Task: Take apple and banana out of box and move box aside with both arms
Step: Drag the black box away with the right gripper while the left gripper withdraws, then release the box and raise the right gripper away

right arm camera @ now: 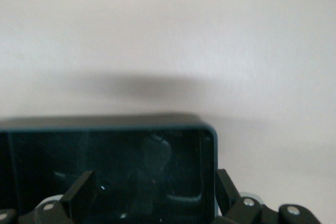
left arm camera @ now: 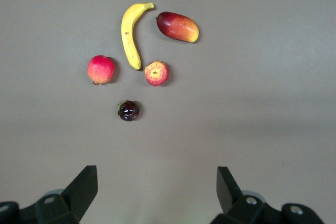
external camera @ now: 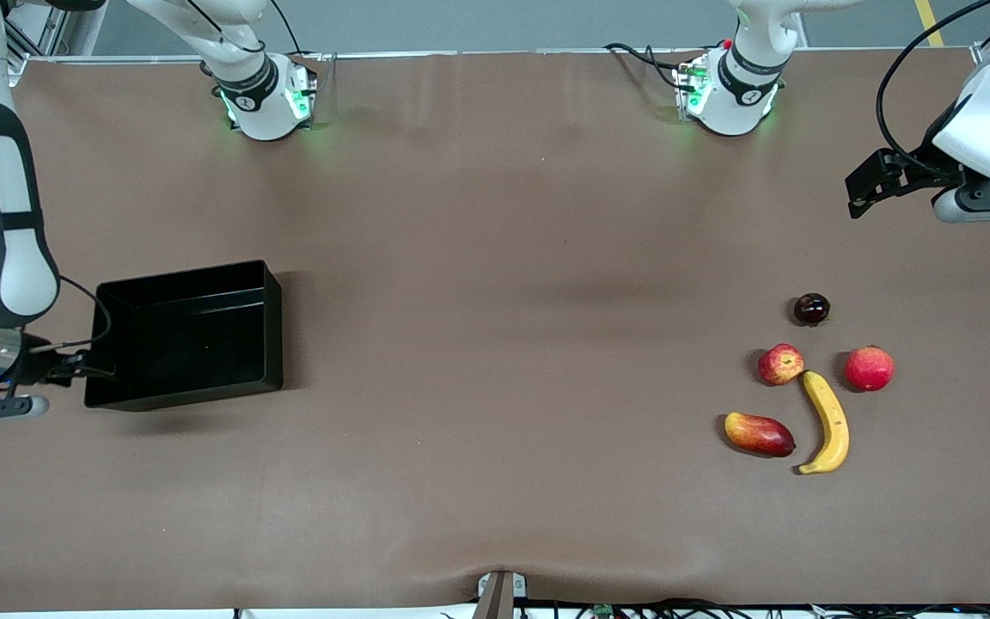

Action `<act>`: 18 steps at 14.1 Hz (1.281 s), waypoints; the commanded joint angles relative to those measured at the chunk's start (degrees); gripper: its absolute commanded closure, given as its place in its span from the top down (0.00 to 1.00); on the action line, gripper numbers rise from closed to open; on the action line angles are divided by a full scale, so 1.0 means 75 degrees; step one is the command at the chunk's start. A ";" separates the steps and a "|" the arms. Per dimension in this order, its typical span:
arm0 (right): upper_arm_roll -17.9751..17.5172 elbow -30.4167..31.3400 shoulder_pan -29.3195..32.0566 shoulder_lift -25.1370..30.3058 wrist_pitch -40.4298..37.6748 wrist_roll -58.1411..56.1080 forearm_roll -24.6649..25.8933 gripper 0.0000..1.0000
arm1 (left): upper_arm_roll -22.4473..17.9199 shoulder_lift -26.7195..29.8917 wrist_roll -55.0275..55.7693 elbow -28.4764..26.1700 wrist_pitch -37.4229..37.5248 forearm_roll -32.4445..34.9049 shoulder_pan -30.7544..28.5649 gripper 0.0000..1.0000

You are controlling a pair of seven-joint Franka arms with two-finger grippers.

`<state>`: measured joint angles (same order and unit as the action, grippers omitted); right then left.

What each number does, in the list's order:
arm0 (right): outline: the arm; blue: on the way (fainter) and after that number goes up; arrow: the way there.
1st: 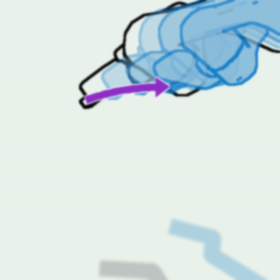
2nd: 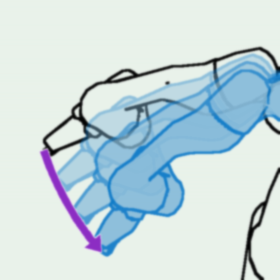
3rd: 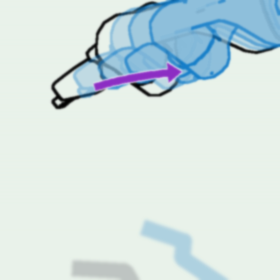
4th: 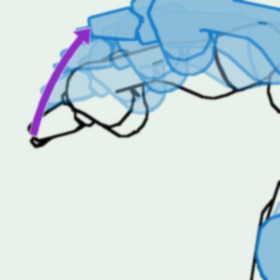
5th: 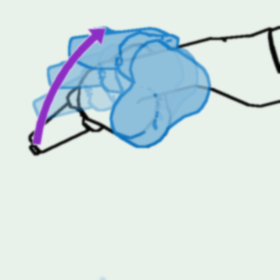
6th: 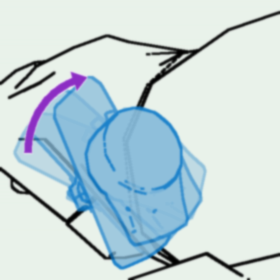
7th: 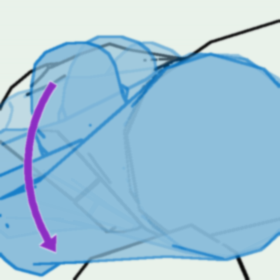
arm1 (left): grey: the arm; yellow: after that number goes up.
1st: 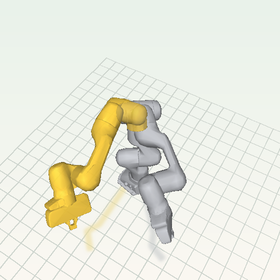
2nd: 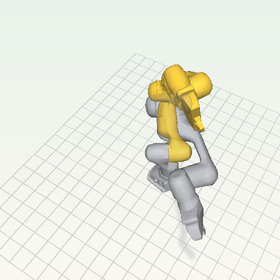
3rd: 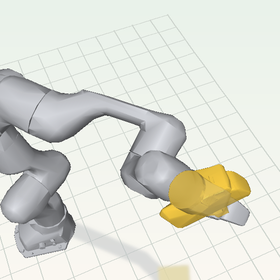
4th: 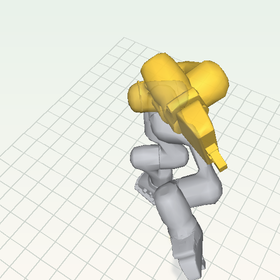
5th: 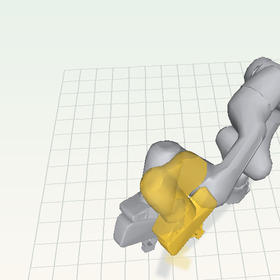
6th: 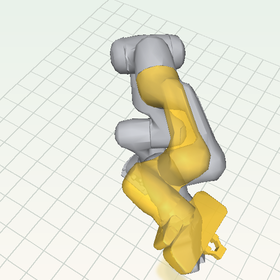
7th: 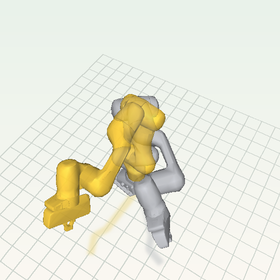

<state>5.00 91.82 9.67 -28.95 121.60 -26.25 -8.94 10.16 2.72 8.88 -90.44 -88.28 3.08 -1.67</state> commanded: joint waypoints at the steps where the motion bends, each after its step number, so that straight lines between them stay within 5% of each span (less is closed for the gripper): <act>1: 0.0001 -0.0929 -0.0384 0.0028 -0.0682 -0.0004 0.0194 1.00 | -0.0030 0.0153 -0.0176 -0.0082 0.0028 -0.0165 -0.0035 1.00; 8: -0.0022 -0.1344 -0.1323 0.1057 -0.2967 0.2312 0.0243 1.00 | -0.0030 0.0141 -0.0223 -0.0070 0.0052 -0.0528 -0.0304 1.00; 12: 0.0001 -0.1309 -0.1383 0.2404 -0.4538 0.3078 0.0255 1.00 | -0.0030 0.0118 -0.0176 -0.0070 0.0099 -0.0517 -0.0304 1.00; 18: -0.0034 -0.0384 -0.1383 0.4526 -0.5244 0.3219 0.0723 1.00 | -0.0030 0.0141 -0.0129 -0.0070 0.0099 -0.0517 -0.0316 1.00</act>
<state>5.13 83.67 -0.67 -0.81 82.13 -3.20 -4.52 10.01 2.72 8.32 -90.59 -88.20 0.28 -3.69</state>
